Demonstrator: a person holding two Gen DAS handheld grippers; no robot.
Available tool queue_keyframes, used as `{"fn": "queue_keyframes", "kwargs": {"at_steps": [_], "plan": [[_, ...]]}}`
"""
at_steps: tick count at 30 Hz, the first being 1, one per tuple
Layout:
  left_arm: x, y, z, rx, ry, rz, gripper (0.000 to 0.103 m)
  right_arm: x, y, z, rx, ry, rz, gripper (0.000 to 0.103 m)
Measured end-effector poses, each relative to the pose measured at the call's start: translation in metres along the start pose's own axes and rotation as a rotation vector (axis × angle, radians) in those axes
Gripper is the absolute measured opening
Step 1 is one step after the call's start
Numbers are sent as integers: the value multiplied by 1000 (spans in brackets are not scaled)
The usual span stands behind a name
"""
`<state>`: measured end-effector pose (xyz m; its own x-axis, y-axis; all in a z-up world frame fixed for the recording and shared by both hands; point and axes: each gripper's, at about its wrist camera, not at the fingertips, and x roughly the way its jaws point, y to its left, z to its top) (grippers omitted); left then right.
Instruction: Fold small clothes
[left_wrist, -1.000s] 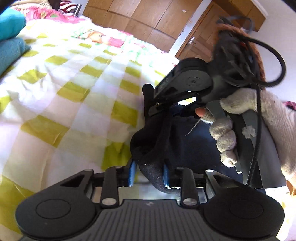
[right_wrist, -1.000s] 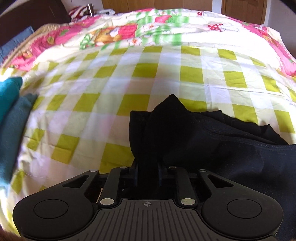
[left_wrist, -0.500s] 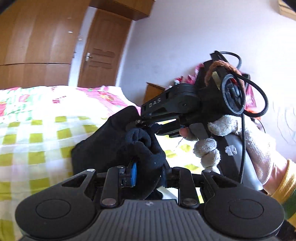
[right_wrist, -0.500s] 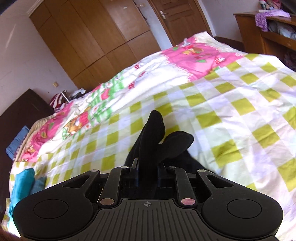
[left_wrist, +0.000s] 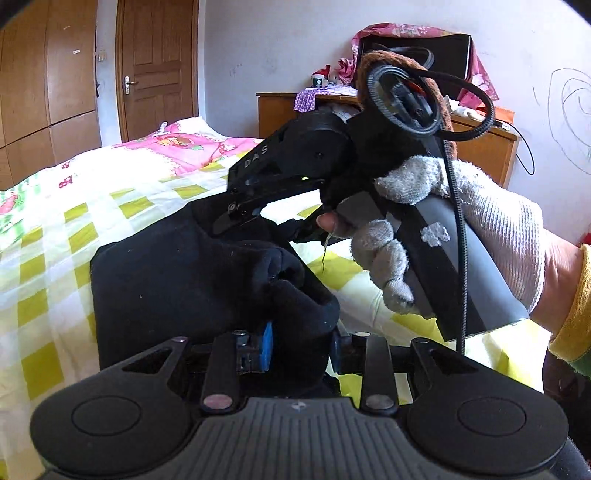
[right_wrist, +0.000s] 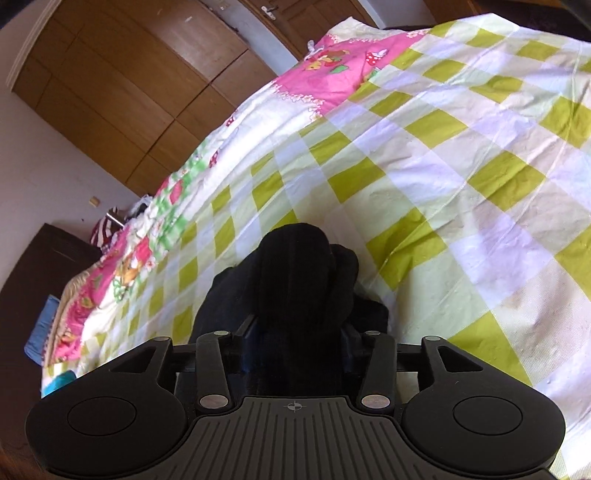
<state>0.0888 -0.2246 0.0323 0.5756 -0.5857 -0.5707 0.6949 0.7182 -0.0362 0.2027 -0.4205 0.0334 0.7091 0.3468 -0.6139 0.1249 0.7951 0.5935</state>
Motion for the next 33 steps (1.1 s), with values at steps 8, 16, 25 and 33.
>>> {"fn": "queue_keyframes", "kwargs": {"at_steps": [8, 16, 25, 33], "plan": [[-9, -10, 1, 122, -34, -6, 52, 7, 23, 20, -129, 6, -75, 20], [-28, 14, -15, 27, 39, -114, 54, -8, -17, -3, -62, -11, -105, 27], [-70, 79, -14, -153, 19, -50, 57, -91, 11, -58, -174, -45, -1, 34], [-51, 98, -12, -159, 33, 40, 57, -72, 16, -94, -207, 42, -10, 28]]}}
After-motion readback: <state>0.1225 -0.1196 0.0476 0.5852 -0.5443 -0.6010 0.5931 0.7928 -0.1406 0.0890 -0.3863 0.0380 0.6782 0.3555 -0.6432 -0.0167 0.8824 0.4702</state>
